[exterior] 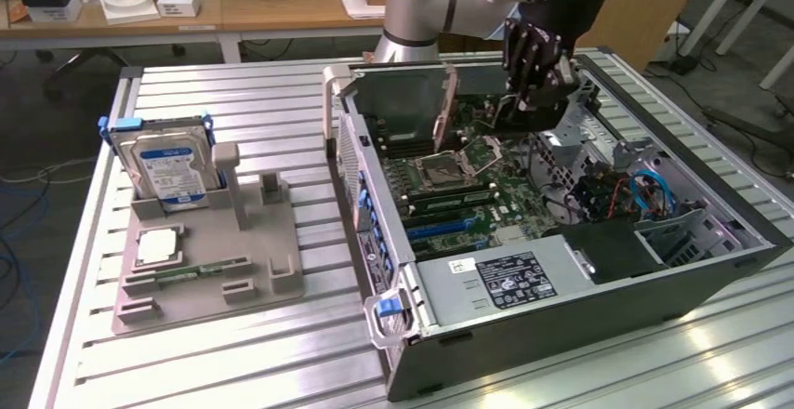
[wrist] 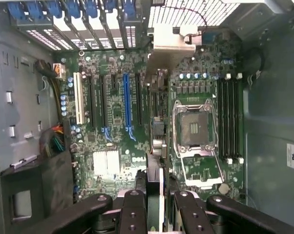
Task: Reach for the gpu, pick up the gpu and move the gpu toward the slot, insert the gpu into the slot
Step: 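Insert the gpu into the slot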
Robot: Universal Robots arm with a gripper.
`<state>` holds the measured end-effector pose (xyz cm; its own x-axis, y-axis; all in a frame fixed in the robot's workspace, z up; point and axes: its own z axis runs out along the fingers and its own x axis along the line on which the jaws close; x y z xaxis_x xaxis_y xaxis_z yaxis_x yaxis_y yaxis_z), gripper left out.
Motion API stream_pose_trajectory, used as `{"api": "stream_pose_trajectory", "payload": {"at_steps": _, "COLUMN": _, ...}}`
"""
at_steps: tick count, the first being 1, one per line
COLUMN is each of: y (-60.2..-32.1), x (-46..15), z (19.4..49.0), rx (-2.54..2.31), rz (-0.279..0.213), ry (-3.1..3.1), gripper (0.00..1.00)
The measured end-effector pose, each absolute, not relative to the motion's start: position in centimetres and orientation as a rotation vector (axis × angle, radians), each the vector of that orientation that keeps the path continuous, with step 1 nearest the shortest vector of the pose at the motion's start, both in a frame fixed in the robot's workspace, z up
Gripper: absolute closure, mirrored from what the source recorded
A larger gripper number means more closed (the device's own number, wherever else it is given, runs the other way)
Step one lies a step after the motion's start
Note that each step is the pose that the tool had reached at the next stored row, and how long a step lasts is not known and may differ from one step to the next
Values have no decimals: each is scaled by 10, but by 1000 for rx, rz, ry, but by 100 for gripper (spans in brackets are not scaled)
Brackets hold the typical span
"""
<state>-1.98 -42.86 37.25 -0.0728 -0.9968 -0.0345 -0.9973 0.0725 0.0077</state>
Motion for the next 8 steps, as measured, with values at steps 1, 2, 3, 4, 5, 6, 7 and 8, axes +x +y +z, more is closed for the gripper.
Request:
{"api": "stream_pose_trajectory", "payload": {"at_steps": 1, "y": -429, "x": -21, "z": 371, "rx": -2125, "rz": 45, "ry": 2286, "gripper": 73}}
{"api": "stream_pose_trajectory", "payload": {"at_steps": 2, "y": -429, "x": -23, "z": 370, "rx": -2125, "rz": 45, "ry": 2286, "gripper": 73}}
{"api": "stream_pose_trajectory", "payload": {"at_steps": 3, "y": -429, "x": -24, "z": 369, "rx": -2125, "rz": 45, "ry": 2286, "gripper": 73}}
{"api": "stream_pose_trajectory", "payload": {"at_steps": 4, "y": -429, "x": -25, "z": 369, "rx": -2126, "rz": 45, "ry": 2285, "gripper": 73}}
{"api": "stream_pose_trajectory", "payload": {"at_steps": 5, "y": -429, "x": -27, "z": 368, "rx": -2125, "rz": 45, "ry": 2285, "gripper": 73}}
{"api": "stream_pose_trajectory", "payload": {"at_steps": 6, "y": -429, "x": -27, "z": 368, "rx": -2125, "rz": 45, "ry": 2286, "gripper": 73}}
{"api": "stream_pose_trajectory", "payload": {"at_steps": 7, "y": -429, "x": -27, "z": 368, "rx": -2126, "rz": 45, "ry": 2285, "gripper": 73}}
{"api": "stream_pose_trajectory", "payload": {"at_steps": 8, "y": -429, "x": -27, "z": 367, "rx": -2127, "rz": 45, "ry": 2285, "gripper": 73}}
